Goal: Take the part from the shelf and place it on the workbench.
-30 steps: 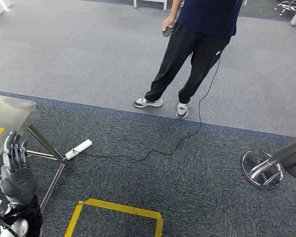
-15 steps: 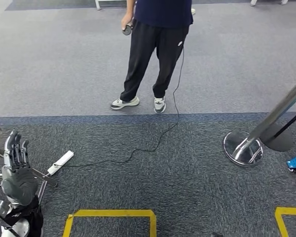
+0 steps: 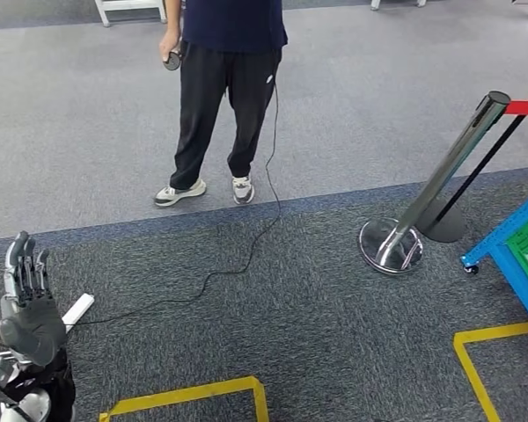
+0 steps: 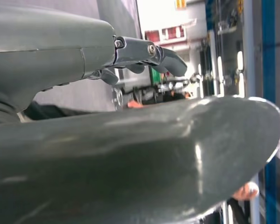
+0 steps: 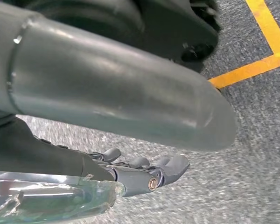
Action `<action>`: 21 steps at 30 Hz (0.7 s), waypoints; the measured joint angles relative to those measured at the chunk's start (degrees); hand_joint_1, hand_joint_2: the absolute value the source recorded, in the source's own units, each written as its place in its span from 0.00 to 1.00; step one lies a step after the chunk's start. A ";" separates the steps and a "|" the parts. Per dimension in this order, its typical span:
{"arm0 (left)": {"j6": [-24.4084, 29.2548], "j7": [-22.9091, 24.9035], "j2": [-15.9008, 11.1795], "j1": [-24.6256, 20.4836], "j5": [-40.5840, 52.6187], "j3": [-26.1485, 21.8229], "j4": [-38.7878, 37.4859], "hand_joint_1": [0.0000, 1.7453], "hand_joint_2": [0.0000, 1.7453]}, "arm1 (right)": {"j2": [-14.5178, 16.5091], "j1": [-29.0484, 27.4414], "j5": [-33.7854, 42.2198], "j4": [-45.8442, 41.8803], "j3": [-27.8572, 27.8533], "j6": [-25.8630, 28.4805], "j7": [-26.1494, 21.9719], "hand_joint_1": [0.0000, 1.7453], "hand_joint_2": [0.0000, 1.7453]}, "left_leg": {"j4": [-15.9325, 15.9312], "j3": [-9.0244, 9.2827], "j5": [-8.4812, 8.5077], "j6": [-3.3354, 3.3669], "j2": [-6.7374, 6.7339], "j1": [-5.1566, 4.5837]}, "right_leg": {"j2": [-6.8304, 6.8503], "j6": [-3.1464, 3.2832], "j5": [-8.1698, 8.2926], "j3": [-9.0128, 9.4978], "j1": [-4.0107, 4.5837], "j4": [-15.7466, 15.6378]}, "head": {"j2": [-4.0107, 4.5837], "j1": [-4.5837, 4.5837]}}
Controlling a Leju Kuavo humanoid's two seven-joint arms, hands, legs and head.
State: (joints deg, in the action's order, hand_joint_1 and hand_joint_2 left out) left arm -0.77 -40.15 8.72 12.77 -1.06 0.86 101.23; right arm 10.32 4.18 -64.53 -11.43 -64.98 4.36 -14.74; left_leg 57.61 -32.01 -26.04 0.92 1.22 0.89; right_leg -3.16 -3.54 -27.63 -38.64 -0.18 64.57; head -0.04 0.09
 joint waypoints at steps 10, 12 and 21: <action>0.00 0.00 0.18 0.19 -0.01 -0.04 0.00 0.00 0.00 | -0.02 0.30 -0.01 0.00 0.02 -0.01 0.01 0.00 0.00 | 0.12 1.23 -1.12 -0.88 -6.45 -0.89 | 6.43 1.02 2.52 4.46 0.60 -5.52 | 0.00 0.11; -0.01 0.00 0.22 0.11 0.00 -0.01 0.01 0.00 0.00 | -0.04 0.28 -0.01 0.00 0.02 -0.01 0.01 0.00 0.00 | 0.09 1.45 -1.32 -1.54 -7.00 -0.69 | 5.13 1.75 2.79 4.41 0.59 -5.76 | 0.00 0.10; 0.72 0.00 0.16 0.33 -0.12 -0.04 0.01 0.00 0.00 | -0.04 0.33 0.03 0.00 0.00 -0.09 0.02 0.00 0.00 | 11.36 -4.88 -4.07 -2.73 -1.07 -0.14 | -1.08 2.73 3.25 4.68 -0.11 -6.22 | 0.00 -0.64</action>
State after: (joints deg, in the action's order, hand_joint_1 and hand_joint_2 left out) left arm -0.05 -40.15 8.88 13.10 -1.18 0.83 101.24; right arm 10.27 4.51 -64.50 -11.43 -64.98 4.27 -14.72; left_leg 68.97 -36.89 -30.11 -1.81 0.15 0.75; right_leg -4.24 -0.82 -24.38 -33.96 -0.28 58.35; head -0.04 -0.55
